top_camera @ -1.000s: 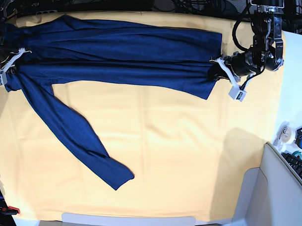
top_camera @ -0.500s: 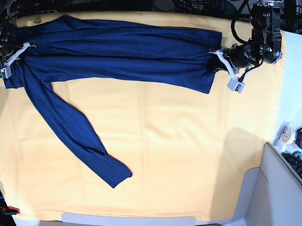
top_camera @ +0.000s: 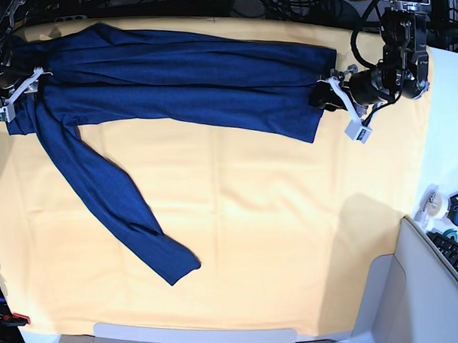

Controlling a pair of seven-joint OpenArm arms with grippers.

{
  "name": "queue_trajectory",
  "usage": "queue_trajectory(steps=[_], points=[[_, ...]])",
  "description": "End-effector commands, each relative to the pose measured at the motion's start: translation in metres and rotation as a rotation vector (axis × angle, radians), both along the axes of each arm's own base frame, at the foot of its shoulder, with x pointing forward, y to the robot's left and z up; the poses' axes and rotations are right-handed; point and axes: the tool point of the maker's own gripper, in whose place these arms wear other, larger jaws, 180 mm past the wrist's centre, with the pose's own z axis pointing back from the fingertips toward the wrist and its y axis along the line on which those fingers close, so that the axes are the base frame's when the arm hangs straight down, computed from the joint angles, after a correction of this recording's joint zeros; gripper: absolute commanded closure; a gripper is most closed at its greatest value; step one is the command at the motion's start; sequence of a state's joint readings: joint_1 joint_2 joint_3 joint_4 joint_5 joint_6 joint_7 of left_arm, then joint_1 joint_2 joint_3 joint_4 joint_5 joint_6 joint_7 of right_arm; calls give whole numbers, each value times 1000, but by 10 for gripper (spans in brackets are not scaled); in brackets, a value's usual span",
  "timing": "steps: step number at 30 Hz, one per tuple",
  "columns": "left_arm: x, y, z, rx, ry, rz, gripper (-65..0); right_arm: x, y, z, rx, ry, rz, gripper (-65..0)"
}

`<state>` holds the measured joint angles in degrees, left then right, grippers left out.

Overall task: Fold the T-shirt properly
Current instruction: 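Fold the grasped body half over toward the shoulders with both grippers, then release the fold and move the right gripper to the trailing sleeve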

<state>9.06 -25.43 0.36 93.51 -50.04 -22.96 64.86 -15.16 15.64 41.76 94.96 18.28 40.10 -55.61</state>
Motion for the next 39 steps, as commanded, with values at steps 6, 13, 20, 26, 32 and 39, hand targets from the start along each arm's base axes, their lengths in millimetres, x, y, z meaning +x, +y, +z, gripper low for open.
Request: queue_trajectory(steps=[6,13,20,26,32,39], points=[[18,10,25,23,-87,11,-204,22,-18,39,-55,-132,-28,-330],[33,31,68,78,-195,46,-204,37,-37,84,-108,-212,-120,-330],[33,31,71,83,-199,44,-204,84,-28,92,9,-273,-161,-330],[35,31,72,82,-204,44,-204,129,2,35,271,-192,-148,-330],[43,31,79,83,-228,44,-204,153,30,12,400,-145,-116,-331],[43,31,79,83,-228,44,-204,167,58,7,412,-113,-40,-331]])
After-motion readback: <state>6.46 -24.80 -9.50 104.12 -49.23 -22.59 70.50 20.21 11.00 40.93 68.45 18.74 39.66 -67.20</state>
